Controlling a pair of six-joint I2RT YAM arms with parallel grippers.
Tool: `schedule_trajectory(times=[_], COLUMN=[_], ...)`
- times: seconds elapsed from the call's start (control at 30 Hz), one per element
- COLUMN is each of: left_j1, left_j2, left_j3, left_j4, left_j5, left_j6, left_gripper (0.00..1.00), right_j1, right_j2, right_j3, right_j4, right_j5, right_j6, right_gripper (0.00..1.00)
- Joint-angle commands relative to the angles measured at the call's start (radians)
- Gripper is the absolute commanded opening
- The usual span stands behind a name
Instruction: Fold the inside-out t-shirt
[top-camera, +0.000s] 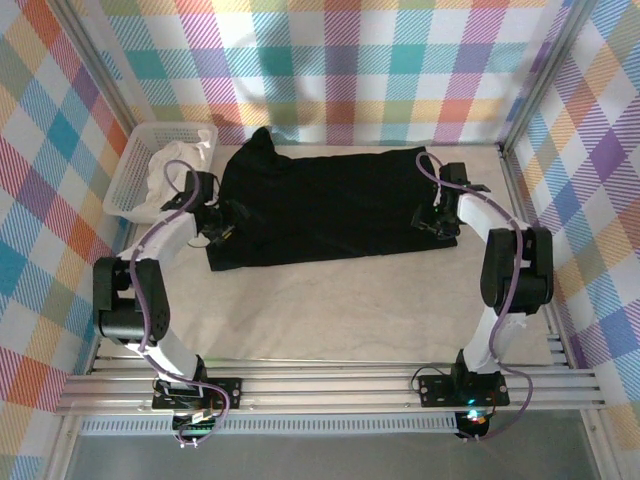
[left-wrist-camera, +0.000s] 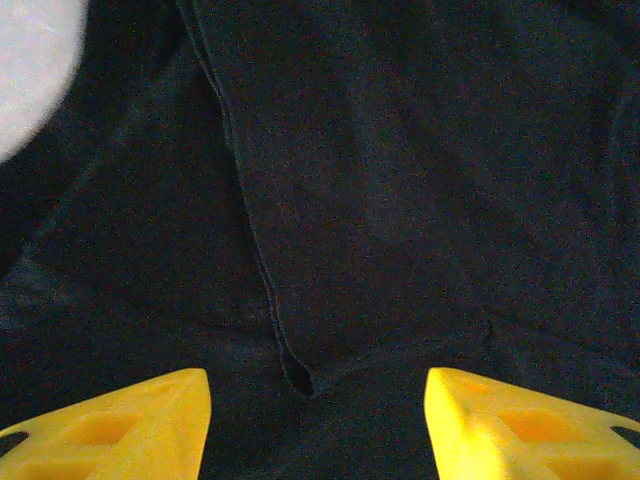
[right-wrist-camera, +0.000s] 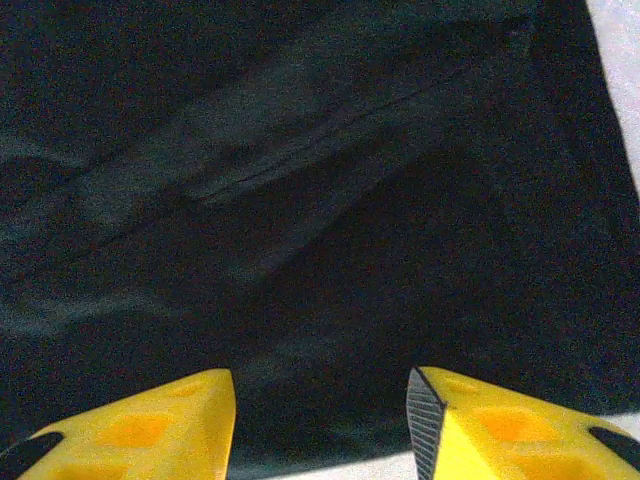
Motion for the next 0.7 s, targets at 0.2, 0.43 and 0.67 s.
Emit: schedule_trajectory(times=[0.2, 0.43, 0.67], left_j1=[0.0, -0.027, -0.224], left_j2=[0.139, 0.057, -0.076], left_j3=[-0.054, -0.209, -0.406], left_j4=[0.07, 0.094, 0.103], left_j5=[-0.054, -0.037, -0.021], left_j6=[0.062, 0.06, 0.016], left_gripper=[0.58, 0.58, 0.59], right_j1=[-0.017, -0.04, -0.157], right_j2=[0.203, 0.158, -0.063], right_j3=[0.176, 0.071, -0.212], right_j4=[-0.166, -0.297, -0.223], right_j5=[0.154, 0.272, 0.338], right_j6=[-0.096, -0.053, 0.025], right_gripper=[0.49, 0.46, 0.4])
